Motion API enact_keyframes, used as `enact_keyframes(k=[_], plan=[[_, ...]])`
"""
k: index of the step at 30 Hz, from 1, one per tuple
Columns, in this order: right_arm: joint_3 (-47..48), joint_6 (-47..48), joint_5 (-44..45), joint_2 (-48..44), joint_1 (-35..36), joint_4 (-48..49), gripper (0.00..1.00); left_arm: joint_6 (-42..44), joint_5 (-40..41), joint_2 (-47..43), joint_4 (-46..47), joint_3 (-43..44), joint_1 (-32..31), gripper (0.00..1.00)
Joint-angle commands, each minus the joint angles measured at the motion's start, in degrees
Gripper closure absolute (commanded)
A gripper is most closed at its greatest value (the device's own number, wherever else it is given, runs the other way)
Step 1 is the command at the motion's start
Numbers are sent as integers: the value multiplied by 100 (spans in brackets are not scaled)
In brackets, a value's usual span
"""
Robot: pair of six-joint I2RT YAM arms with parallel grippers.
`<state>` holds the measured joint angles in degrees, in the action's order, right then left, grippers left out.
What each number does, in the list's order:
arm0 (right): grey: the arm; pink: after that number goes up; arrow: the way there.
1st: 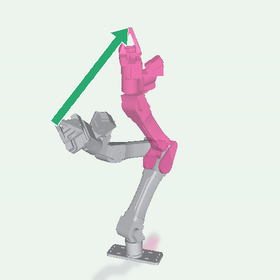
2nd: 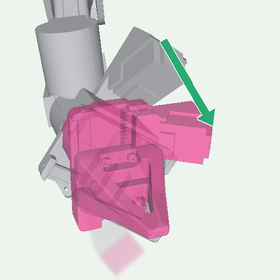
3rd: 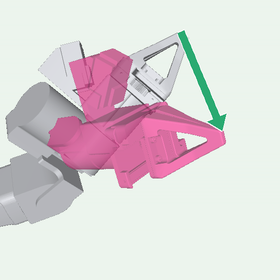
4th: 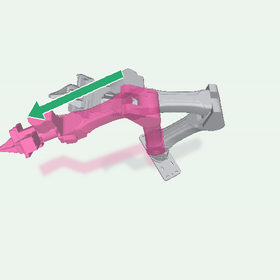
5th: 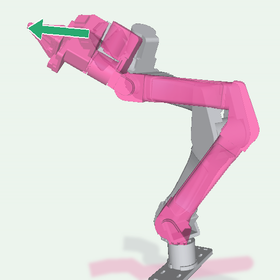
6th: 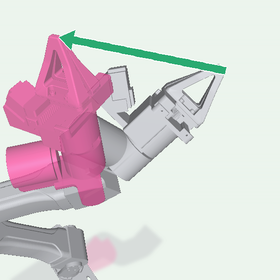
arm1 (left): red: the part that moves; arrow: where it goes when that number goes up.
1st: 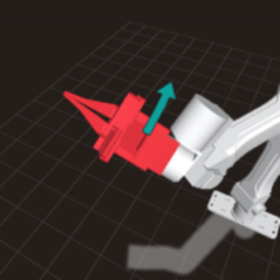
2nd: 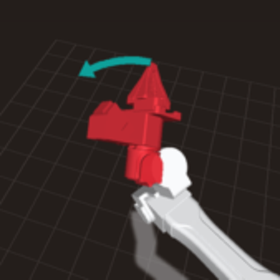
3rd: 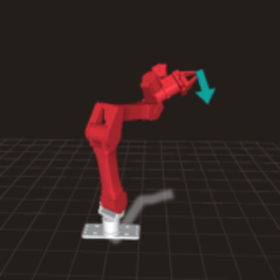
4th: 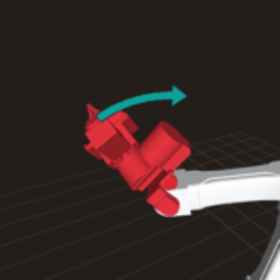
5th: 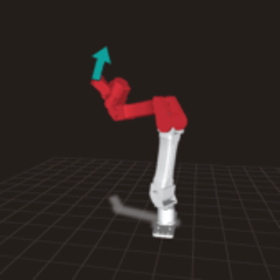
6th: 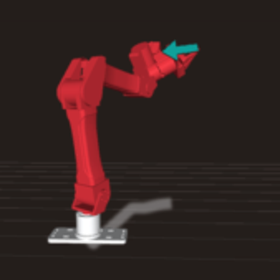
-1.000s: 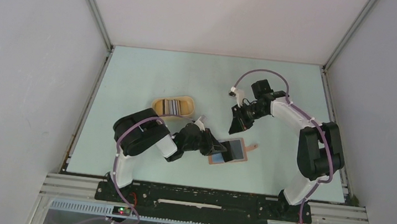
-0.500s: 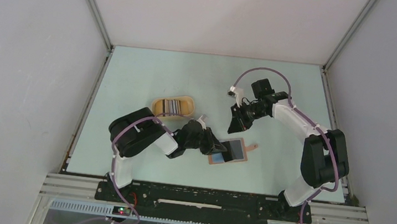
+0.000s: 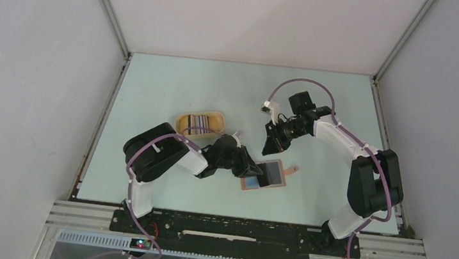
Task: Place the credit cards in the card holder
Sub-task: Insert the credit card into the card holder.
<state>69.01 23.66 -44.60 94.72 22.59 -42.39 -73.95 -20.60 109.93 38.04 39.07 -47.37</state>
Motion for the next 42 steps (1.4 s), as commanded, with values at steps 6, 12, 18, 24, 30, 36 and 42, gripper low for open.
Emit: enact_keyframes(k=[6, 12, 18, 24, 30, 36, 42], plan=[[-29, 161, 47, -296, 26, 90, 79, 518, -263, -6, -1110, 212, 8, 78], [-192, 593, -96, -620, 17, 81, 79, 662, -320, 32, -1220, 405, 21, 75], [-522, 1466, -444, -1282, 98, 12, 78, 761, -348, -45, -1209, 404, 64, 72], [-1379, 2486, -131, -2276, 733, 687, 77, 885, -378, -104, -1158, 395, 99, 66], [-2526, 4529, 113, -2990, 1454, 1283, 78, 973, -409, -112, -998, 323, 140, 63], [-2929, 4714, 1172, -2794, 2228, 2155, 80, 947, -447, -50, -722, 238, 157, 63], [-3060, 4678, 2137, -2291, 2789, 2767, 85, 900, -489, 18, -522, 215, 152, 62]])
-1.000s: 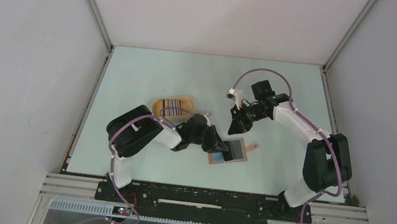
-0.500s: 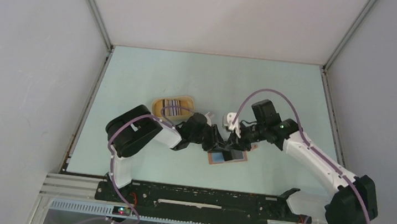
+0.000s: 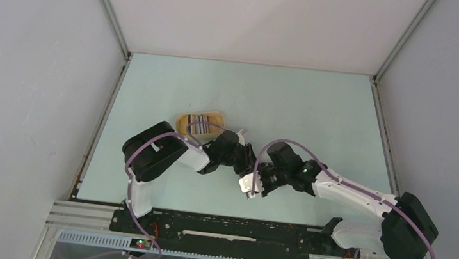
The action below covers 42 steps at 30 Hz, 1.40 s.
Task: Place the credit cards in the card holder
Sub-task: Insert the credit card into the card holder.
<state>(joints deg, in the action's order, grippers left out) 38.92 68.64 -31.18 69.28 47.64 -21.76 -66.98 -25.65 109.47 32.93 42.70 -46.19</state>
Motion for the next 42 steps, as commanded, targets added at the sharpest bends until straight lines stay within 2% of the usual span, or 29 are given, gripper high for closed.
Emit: enact_keyframes(k=[1, 10, 22, 42], plan=[[-53, 158, 909, 359, 342, 768, 86, 204, 11, 73, 0, -155, 32, 62], [-51, 230, 1532, 854, 483, 940, 89, 183, -11, 133, 131, -183, 34, 62], [4, 275, 1790, 1281, 484, 895, 89, 173, -30, 159, 164, -185, 32, 61], [134, 137, 2175, 1381, 285, 737, 90, 168, -63, 177, 197, -131, 32, 56]])
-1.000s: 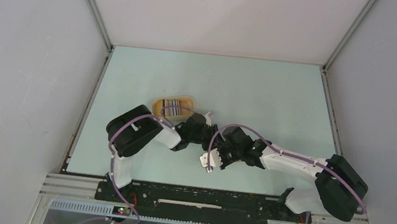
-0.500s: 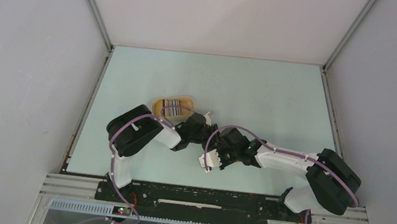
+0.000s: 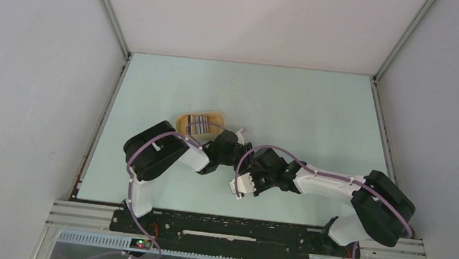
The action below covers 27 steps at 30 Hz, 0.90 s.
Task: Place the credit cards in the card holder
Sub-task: Insert the credit card into the card holder.
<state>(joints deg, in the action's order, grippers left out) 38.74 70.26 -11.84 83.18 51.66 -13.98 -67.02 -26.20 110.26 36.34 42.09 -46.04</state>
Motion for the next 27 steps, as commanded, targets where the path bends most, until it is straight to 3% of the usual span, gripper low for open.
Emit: enact_keyframes(k=[1, 27], plan=[[149, -29, 243, -18, -143, -51, 90, 173, -13, 96, -144, -67, 28, 56], [318, -289, 174, -151, -711, -464, 91, 385, 233, -488, -307, -304, 171, 55]])
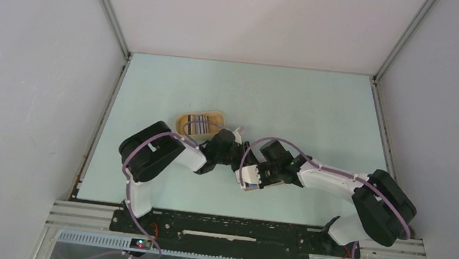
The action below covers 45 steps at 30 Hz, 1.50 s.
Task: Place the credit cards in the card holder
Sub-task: Insert the credit card into the card holder.
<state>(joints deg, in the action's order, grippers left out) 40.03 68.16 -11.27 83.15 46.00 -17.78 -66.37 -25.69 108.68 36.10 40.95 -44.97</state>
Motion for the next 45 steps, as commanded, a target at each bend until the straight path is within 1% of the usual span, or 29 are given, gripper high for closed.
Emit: enact_keyframes(k=[1, 9, 13, 16, 20, 22, 24, 27, 29, 32, 33, 45], plan=[[195, -83, 104, -156, -163, -85, 91, 345, 199, -394, -287, -215, 74, 55], [241, -176, -218, -361, -285, -250, 90, 635, 507, -1041, -318, -552, 159, 55], [333, -252, -760, -654, -447, -557, 87, 948, 752, -1510, -190, -787, 181, 55], [527, -557, -1414, -824, -720, -841, 84, 1413, 987, -1969, -14, -1035, 169, 56], [789, -1359, -1956, -731, -1014, -926, 83, 2243, 1386, -2587, 525, -1572, 149, 58], [964, -1707, -1954, -483, -1046, -959, 84, 2531, 1582, -2816, 1071, -1904, 103, 59], [1237, -2049, -1857, -153, -1058, -1093, 86, 2638, 1709, -2859, 1771, -2188, 37, 60], [1611, -2419, -1745, 311, -1051, -1370, 88, 2575, 1742, -2558, 2580, -2324, -100, 65], [1737, -2523, -1733, 491, -1060, -1461, 89, 2454, 1658, -2122, 3231, -2332, -206, 70], [1795, -2544, -1721, 691, -1051, -1523, 90, 2082, 1453, -1237, 4505, -2364, -263, 81], [1806, -2545, -1721, 750, -1055, -1540, 91, 1959, 1394, -1039, 4739, -2336, -259, 84], [1811, -2574, -1406, 1095, -925, -1385, 91, 825, 1261, 306, 4741, -1823, -293, 91]])
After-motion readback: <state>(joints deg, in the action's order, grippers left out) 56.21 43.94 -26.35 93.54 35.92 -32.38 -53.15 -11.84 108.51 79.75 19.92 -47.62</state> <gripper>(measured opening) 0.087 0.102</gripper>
